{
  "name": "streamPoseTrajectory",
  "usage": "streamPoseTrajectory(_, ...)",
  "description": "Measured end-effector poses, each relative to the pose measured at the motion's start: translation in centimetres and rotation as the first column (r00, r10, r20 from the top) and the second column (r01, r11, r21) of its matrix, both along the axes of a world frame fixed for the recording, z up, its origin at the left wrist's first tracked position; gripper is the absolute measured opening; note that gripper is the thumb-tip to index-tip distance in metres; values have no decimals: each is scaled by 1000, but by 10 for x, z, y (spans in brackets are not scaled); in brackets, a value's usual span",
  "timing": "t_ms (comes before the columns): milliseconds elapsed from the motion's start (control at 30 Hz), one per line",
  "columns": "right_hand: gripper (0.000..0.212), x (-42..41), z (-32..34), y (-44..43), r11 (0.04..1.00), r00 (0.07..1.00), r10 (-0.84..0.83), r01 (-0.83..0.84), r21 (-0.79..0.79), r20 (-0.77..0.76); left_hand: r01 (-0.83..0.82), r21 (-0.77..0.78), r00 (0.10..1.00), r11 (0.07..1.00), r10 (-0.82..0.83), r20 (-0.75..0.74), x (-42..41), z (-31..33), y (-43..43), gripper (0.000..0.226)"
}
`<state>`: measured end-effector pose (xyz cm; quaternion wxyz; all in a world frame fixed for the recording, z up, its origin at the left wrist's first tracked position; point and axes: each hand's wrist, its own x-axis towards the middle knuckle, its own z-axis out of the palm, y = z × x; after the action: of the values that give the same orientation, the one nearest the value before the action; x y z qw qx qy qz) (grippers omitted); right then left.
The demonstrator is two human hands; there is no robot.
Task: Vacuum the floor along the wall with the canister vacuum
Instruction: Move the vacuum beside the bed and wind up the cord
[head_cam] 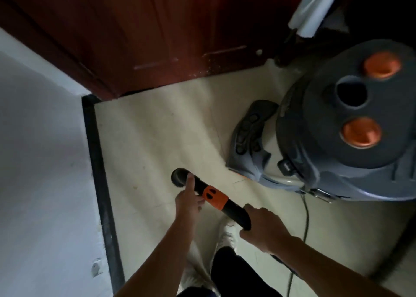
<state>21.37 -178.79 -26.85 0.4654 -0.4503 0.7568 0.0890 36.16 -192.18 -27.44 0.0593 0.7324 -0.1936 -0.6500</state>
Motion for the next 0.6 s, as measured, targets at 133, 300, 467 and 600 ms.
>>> streamPoseTrajectory(133,32,-11,64,-6,990,998,-65,64,-125,-9,-56,81,995,995,63,-82,-53,70,-17,42)
streamPoseTrajectory(300,41,-22,136,7,923,954,-278,297,-243,108,-18,-37,989,999,12,-150,-107,156,-19,36)
streamPoseTrajectory(467,62,-30,179,30,754,758,-579,638,-158,300,144,-155,975,977,-167,-149,-145,219,-50,41)
streamPoseTrajectory(600,70,-29,191,42,756,731,-606,652,-59,314,230,-191,951,954,-262,-164,-176,248,-86,41)
